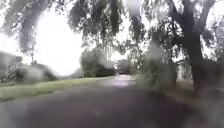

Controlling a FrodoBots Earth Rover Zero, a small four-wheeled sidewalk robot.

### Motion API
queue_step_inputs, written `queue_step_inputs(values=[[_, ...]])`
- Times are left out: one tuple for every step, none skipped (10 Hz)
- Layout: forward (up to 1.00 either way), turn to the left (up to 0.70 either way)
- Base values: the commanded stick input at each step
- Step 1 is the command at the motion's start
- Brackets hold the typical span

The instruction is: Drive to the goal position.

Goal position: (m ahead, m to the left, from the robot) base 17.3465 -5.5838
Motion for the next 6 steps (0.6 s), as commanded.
queue_step_inputs(values=[[0.85,0.0],[0.85,0.0],[0.85,0.0],[0.85,0.0],[0.85,0.0],[0.85,0.0]])
